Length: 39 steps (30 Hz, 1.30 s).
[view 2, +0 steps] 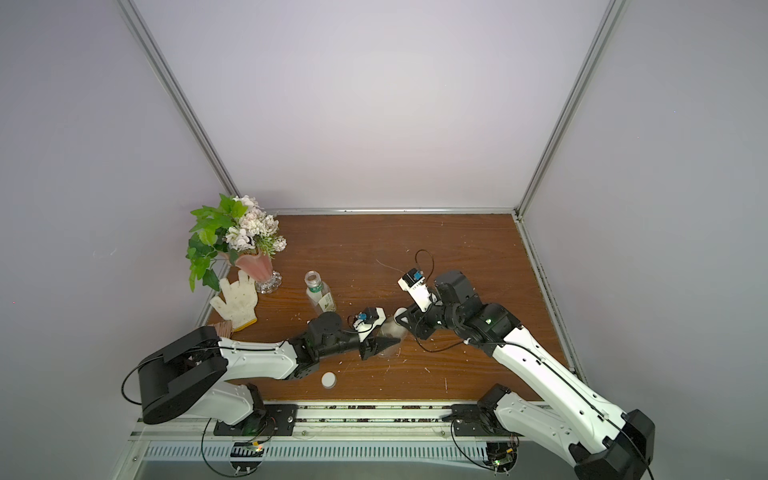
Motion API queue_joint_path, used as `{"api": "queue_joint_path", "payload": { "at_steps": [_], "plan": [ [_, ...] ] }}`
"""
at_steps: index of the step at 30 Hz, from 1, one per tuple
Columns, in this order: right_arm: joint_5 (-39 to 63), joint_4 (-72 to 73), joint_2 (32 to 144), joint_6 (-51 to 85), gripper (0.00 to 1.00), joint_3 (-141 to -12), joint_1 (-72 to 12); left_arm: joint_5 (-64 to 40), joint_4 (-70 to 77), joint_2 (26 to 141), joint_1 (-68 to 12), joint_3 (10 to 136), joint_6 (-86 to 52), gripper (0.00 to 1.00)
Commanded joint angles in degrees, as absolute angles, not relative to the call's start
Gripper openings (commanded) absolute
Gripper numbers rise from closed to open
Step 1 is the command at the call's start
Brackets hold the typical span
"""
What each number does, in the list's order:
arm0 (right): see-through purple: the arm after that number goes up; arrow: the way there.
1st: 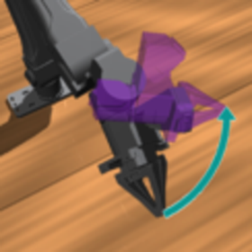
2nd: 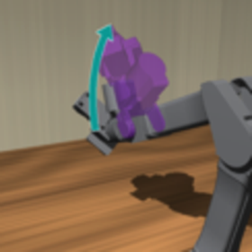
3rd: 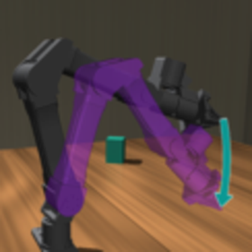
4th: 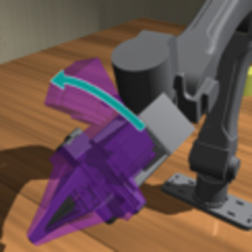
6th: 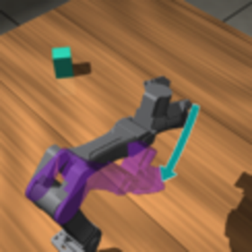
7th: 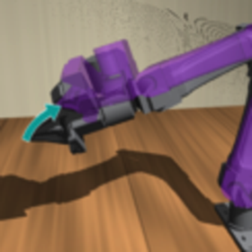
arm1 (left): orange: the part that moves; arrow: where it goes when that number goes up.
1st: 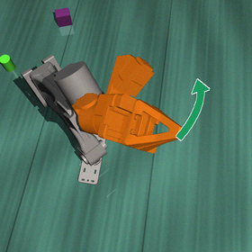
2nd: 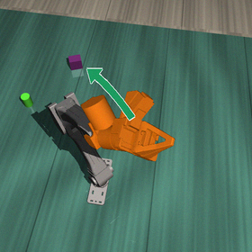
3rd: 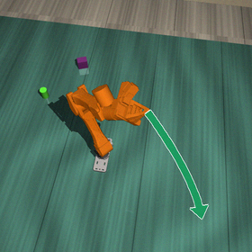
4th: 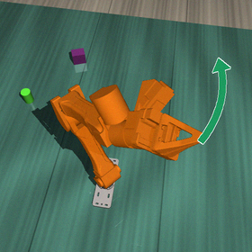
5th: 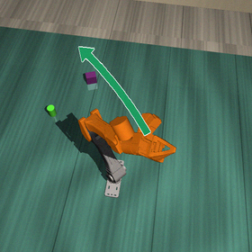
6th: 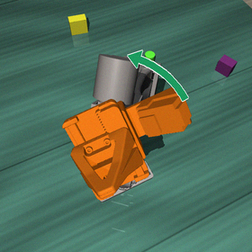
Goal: Screw on the bottle caps
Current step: Screw the bottle cap onto the plastic bottle.
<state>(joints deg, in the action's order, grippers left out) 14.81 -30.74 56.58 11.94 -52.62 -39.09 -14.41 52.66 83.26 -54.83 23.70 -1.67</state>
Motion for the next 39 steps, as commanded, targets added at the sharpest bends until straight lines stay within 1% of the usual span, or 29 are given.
{"api": "queue_joint_path", "payload": {
  "at_steps": [1,6,10,14,20,22,24,26,28,32,35,37,39],
  "plan": [
    [2.6,-30.9,57.6,28.0,0.16,-55.2,-39.0,-2.5,56.9,82.2,-55.5,25.8,-1.1,0.48],
    [-4.5,-30.2,56.7,39.7,0.09,-55.5,-40.8,3.8,56.9,84.7,-59.0,29.4,1.3,0.48],
    [-5.0,-30.1,57.0,42.6,0.06,-55.8,-41.5,4.9,56.9,86.9,-59.9,31.1,1.3,0.49],
    [-2.9,-30.8,57.7,37.9,0.05,-57.6,-41.7,3.0,56.9,87.2,-59.8,30.5,1.0,0.54],
    [5.1,-30.8,57.1,23.6,0.05,-59.6,-41.7,-4.4,56.1,85.7,-59.2,28.7,-0.2,0.71],
    [6.3,-31.2,56.7,20.6,0.05,-59.5,-41.7,-6.3,55.1,85.4,-58.9,28.5,-0.4,0.74],
    [6.3,-32.4,57.1,19.1,0.05,-60.1,-41.7,-6.9,53.9,85.5,-58.9,28.7,-0.3,0.74],
    [6.9,-32.6,57.4,18.5,0.05,-60.4,-41.7,-7.8,52.6,85.8,-58.9,29.2,-0.1,0.72],
    [5.9,-32.5,57.3,18.8,0.05,-60.5,-41.7,-7.9,51.2,86.2,-58.8,30.2,0.0,0.64],
    [2.5,-33.2,57.6,20.8,0.04,-60.8,-41.8,-6.0,51.0,87.0,-58.9,31.1,-0.2,0.55],
    [-2.2,-33.4,58.0,28.2,0.03,-60.6,-42.1,-1.3,50.9,88.2,-59.0,32.1,-0.3,0.49],
    [-9.1,-35.9,58.7,37.0,0.03,-60.7,-43.1,2.5,52.2,88.7,-59.1,32.2,-0.6,0.49],
    [-11.5,-35.0,58.3,42.1,0.03,-59.9,-44.3,5.1,53.4,89.1,-59.6,32.4,-0.6,0.49]
  ]
}}
